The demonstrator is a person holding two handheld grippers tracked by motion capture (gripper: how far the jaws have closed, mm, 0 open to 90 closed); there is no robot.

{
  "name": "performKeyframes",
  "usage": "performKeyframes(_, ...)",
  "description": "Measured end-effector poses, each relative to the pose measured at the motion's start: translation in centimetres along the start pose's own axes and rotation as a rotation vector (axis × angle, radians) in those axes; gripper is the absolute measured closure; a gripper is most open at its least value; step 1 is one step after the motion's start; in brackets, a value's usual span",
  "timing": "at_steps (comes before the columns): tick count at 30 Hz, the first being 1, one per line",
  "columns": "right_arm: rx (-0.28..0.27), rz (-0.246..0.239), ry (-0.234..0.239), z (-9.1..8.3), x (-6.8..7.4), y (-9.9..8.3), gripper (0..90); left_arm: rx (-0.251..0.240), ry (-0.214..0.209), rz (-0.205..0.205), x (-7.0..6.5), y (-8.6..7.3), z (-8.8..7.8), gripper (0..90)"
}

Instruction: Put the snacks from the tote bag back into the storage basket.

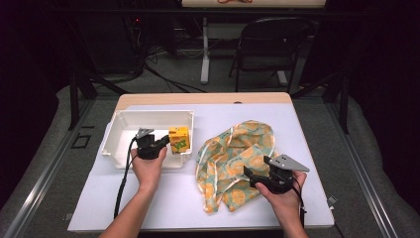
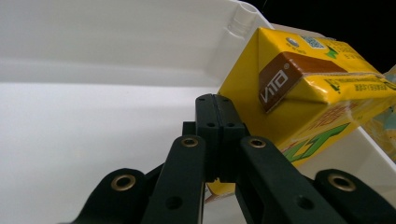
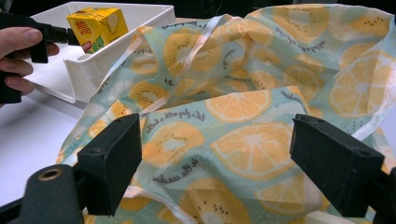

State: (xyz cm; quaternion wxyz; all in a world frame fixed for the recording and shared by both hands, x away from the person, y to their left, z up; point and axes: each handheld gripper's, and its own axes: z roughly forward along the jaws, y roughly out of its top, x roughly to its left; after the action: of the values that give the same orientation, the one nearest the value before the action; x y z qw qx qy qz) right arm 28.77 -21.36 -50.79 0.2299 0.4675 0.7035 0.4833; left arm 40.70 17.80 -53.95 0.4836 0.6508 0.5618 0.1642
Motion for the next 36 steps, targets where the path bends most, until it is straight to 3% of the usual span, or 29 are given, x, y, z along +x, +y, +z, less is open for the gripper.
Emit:
performKeyframes(11,-0.003,-0.001,0.000,-0.1,-0.1,0.0,16.0,0.008,0.009,0.042,-0.1,-0.1,-0.7,88.3)
performKeyframes(13,0.000,-0.001,-0.003,-0.2,-0.2,0.0,16.0,-0.006,0.013,0.052,0.1,-0.1,-1.3,78.0)
performKeyframes(17,-0.003,0.002,-0.001,-0.1,-0.2,0.0,15.9,-0.027,-0.015,0.026,0.8,-0.3,-2.4,56.5)
performKeyframes(20,-0.001,0.000,-0.004,-0.1,-0.2,0.0,15.9,-0.029,-0.036,0.057,0.7,-0.4,-3.3,42.6)
performKeyframes(21,-0.001,0.000,-0.004,-0.1,-0.2,0.0,15.9,-0.036,-0.039,0.067,0.6,-0.4,-3.6,42.6)
performKeyframes(25,-0.003,-0.001,-0.001,-0.1,-0.1,0.0,15.9,-0.051,-0.070,0.090,0.3,-0.2,-4.9,27.7)
performKeyframes(26,-0.003,0.000,-0.001,-0.1,-0.1,0.0,15.9,-0.060,-0.073,0.101,0.2,-0.2,-5.1,20.3)
performKeyframes(27,-0.004,0.000,-0.002,-0.1,-0.1,0.0,15.9,-0.065,-0.074,0.111,0.1,-0.2,-5.4,20.3)
performKeyframes(32,-0.001,0.002,-0.006,-0.1,-0.2,0.0,15.9,-0.051,-0.107,0.160,-0.1,-0.4,-6.6,2.0)
performKeyframes(36,0.000,0.000,-0.007,-0.1,-0.2,0.0,15.9,-0.078,-0.137,0.171,0.0,-0.7,-7.8,0.2)
